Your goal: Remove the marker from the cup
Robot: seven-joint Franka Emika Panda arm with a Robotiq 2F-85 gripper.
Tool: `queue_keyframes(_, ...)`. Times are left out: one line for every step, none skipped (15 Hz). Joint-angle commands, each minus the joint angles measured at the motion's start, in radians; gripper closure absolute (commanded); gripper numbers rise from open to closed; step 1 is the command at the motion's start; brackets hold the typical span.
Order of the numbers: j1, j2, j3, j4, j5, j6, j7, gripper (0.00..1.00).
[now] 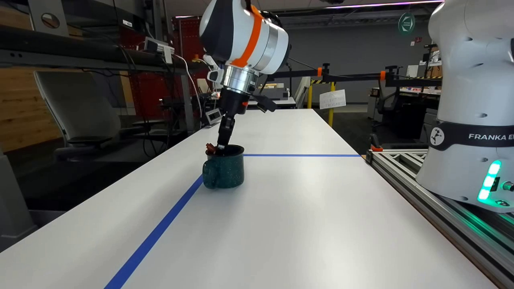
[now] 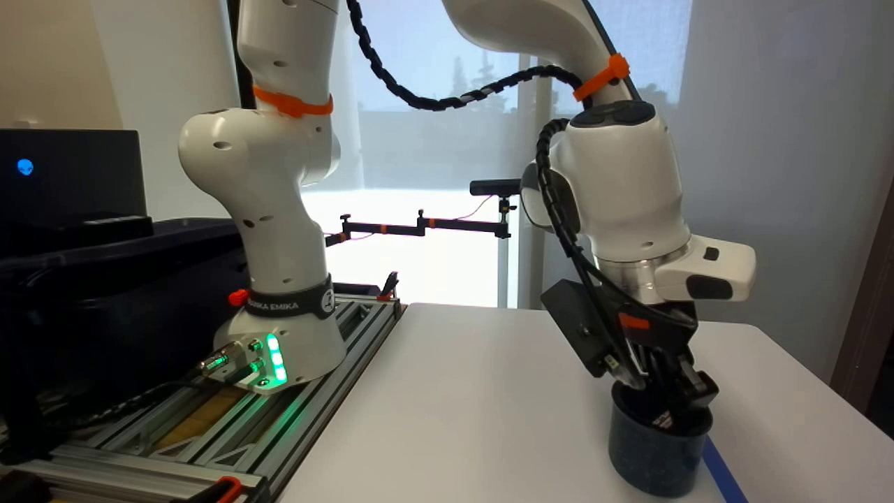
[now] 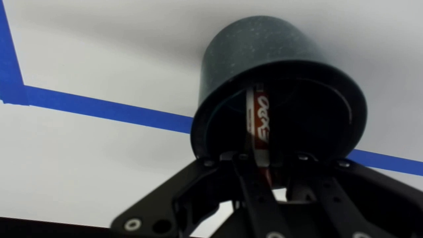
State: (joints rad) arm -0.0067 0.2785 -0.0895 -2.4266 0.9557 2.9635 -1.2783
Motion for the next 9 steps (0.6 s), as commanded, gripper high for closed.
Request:
queue_keyframes(-0.012, -0.011, 0.013, 0.0, 0.023, -0.012, -0.02, 0.95)
queue_keyframes(-0.012, -0.019, 0.012, -0.002, 0.021, -0.015, -0.018, 0.95)
queue_keyframes(-0.005, -0.03, 0.005, -0.01, 0.006, -0.018, -0.004, 0.95)
queue_keyframes(-0.001, -0.038, 0.0, -0.016, -0.004, -0.022, 0.005, 0.95)
queue_keyframes(0.008, -0.05, -0.01, -0.026, -0.024, -0.024, 0.021, 0.95)
queue_keyframes(0.012, -0.059, -0.015, -0.031, -0.035, -0.025, 0.029, 0.95)
queue_keyframes(0.018, -0.071, -0.023, -0.038, -0.054, -0.026, 0.04, 0.95)
queue_keyframes(0.021, -0.082, -0.027, -0.043, -0.065, -0.022, 0.042, 0.95)
queue_keyframes(0.03, -0.093, -0.039, -0.05, -0.092, -0.027, 0.064, 0.95)
